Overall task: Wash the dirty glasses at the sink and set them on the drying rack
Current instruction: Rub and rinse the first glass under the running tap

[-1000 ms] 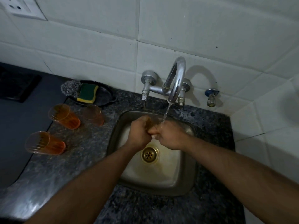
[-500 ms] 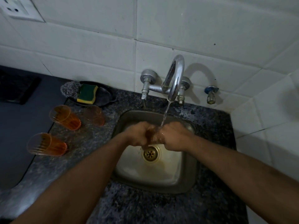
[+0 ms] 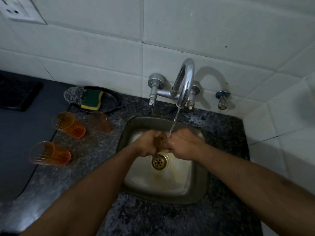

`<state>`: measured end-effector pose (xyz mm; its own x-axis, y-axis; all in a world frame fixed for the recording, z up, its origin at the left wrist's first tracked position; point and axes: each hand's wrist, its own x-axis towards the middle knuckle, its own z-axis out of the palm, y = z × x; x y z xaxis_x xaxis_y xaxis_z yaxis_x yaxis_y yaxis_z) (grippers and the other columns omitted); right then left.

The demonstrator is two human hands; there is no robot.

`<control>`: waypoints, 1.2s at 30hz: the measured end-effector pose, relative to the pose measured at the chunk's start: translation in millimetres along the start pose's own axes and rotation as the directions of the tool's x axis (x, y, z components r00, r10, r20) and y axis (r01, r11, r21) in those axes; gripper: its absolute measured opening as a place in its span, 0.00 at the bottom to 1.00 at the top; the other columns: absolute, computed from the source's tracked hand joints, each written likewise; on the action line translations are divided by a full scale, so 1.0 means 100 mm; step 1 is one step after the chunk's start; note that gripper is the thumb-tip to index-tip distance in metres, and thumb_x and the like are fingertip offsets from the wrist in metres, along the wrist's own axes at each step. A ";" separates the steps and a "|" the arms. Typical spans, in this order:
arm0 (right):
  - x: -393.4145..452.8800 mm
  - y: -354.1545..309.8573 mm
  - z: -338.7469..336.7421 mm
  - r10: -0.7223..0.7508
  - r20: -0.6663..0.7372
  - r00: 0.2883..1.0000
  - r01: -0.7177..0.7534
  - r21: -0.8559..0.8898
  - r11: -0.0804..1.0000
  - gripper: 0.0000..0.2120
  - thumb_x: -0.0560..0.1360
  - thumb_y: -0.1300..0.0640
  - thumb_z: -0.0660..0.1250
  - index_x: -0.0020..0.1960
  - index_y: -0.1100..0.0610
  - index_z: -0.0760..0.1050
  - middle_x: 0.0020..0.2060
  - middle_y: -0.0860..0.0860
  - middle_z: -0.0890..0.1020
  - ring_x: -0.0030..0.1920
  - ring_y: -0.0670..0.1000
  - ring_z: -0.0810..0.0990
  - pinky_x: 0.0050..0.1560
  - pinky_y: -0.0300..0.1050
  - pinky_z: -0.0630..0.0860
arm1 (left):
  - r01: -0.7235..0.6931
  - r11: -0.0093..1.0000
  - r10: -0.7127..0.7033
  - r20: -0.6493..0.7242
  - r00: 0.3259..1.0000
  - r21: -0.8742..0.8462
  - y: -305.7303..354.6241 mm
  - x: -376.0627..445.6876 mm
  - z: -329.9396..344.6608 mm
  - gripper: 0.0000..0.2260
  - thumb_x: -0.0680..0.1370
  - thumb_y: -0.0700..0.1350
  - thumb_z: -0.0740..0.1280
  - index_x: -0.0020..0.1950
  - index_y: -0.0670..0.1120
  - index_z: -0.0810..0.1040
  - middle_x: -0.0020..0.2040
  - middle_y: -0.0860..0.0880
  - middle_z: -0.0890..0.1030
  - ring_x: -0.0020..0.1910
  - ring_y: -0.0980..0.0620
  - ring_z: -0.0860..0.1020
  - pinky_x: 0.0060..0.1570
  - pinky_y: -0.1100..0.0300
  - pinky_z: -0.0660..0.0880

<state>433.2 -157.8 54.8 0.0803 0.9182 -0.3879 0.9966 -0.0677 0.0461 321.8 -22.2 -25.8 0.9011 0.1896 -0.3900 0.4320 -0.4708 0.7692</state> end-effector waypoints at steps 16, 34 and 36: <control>0.06 -0.06 0.11 0.152 -0.006 0.988 -0.137 0.400 0.906 0.09 0.82 0.45 0.64 0.51 0.45 0.82 0.43 0.44 0.81 0.46 0.51 0.81 0.42 0.45 0.71 | -0.077 0.987 0.023 -0.347 0.938 -0.143 0.06 -0.04 0.07 0.18 0.64 0.32 0.79 0.50 0.44 0.80 0.44 0.50 0.84 0.44 0.52 0.83 0.42 0.60 0.80; -0.06 0.04 0.27 0.430 -0.312 0.847 0.020 0.827 0.561 0.25 0.63 0.54 0.86 0.58 0.47 0.84 0.53 0.43 0.86 0.53 0.42 0.84 0.54 0.48 0.84 | -0.001 0.813 -0.073 -0.104 0.992 -0.582 0.09 -0.12 0.12 0.25 0.64 0.22 0.73 0.58 0.39 0.80 0.46 0.51 0.83 0.43 0.57 0.83 0.36 0.60 0.80; -0.11 -0.08 0.34 0.612 -0.247 0.751 0.066 0.951 0.302 0.35 0.60 0.60 0.87 0.63 0.47 0.78 0.58 0.42 0.83 0.56 0.43 0.84 0.54 0.44 0.84 | -0.009 0.752 -0.083 -0.108 0.991 -0.659 0.10 -0.17 0.15 0.29 0.63 0.24 0.71 0.60 0.46 0.80 0.50 0.48 0.84 0.49 0.50 0.83 0.41 0.53 0.80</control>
<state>424.8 -180.5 27.3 0.6668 0.7444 -0.0354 0.3220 -0.3306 -0.8871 309.9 -43.0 -19.0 0.8610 0.3199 -0.3954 0.3417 0.2120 0.9156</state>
